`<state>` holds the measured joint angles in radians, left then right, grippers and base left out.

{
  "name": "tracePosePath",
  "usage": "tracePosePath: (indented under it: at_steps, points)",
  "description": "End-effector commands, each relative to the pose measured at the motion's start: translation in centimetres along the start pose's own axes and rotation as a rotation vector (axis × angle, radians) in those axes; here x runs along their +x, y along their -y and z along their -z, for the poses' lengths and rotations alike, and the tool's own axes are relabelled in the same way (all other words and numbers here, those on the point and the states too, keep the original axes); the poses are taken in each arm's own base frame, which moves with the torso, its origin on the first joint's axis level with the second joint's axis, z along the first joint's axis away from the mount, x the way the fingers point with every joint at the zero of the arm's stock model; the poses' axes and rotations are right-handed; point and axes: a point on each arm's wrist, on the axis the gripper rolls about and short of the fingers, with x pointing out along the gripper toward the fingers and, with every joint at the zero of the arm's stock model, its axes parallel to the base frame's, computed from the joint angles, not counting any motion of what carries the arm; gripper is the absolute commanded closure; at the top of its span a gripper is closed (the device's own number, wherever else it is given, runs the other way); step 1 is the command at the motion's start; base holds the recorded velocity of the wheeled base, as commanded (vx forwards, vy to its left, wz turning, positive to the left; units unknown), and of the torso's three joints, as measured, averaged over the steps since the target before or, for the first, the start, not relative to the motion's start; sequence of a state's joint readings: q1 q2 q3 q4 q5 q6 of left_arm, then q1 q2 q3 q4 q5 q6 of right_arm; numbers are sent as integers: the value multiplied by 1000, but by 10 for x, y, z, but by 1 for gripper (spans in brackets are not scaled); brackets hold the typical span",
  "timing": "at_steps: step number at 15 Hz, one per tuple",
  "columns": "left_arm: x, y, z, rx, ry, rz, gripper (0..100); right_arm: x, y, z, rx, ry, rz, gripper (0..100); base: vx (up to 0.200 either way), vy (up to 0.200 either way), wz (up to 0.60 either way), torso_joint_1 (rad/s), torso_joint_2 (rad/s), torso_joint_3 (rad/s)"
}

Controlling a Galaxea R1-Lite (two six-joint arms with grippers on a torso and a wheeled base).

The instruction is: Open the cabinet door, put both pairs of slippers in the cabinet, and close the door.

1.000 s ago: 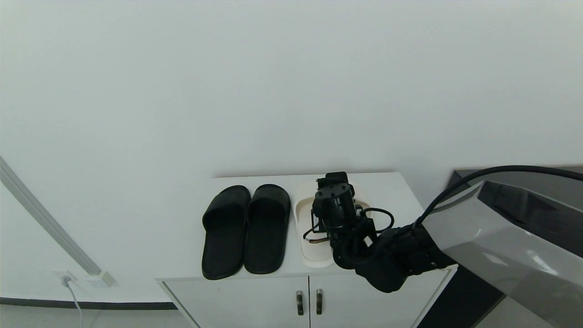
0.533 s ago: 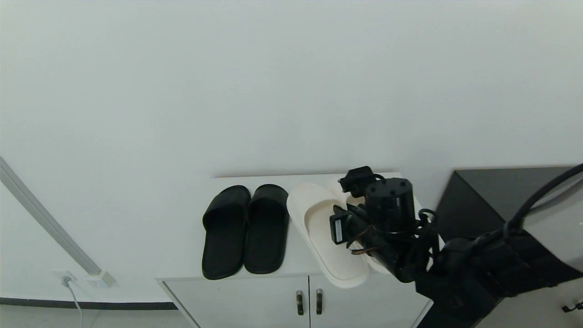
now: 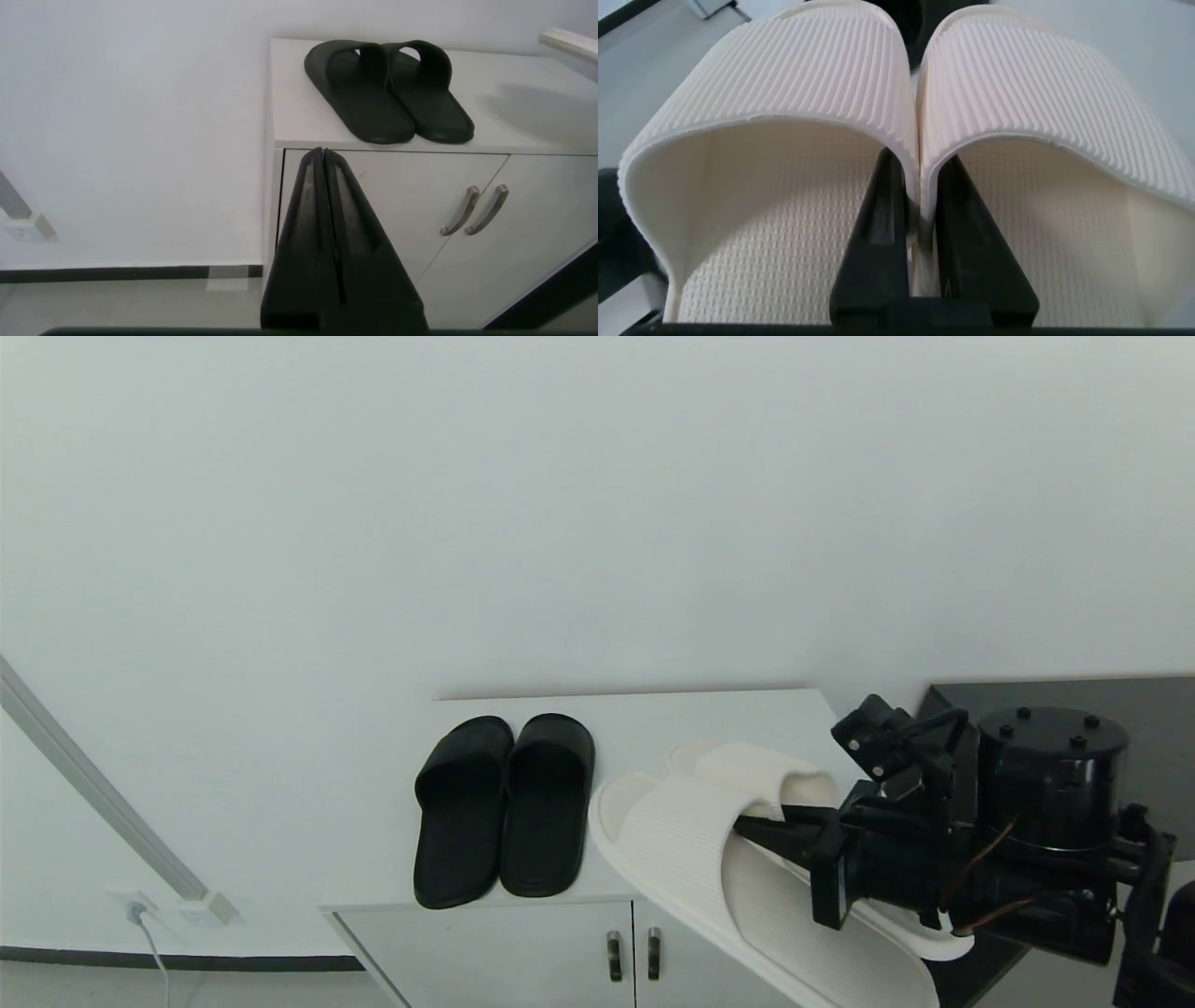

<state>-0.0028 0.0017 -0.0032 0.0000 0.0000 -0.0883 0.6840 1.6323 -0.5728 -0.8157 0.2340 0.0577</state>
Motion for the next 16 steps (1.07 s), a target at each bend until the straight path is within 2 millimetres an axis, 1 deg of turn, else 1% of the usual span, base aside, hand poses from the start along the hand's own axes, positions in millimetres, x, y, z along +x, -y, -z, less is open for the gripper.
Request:
tracePosePath:
  at_steps: [1, 7, 16]
  points:
    - [0, 0, 0, -1, 0, 0, 100, -14, -3, -5, -6, 22, -5, 100, 0, 0, 0, 0, 0, 0]
    - [0, 0, 0, -1, 0, 0, 100, -13, -4, -2, -4, 8, -10, 100, 0, 0, 0, 0, 0, 0]
    - [0, 0, 0, -1, 0, 0, 100, -8, -3, 4, -2, -17, -7, 100, -200, 0, 0, 1, 0, 2]
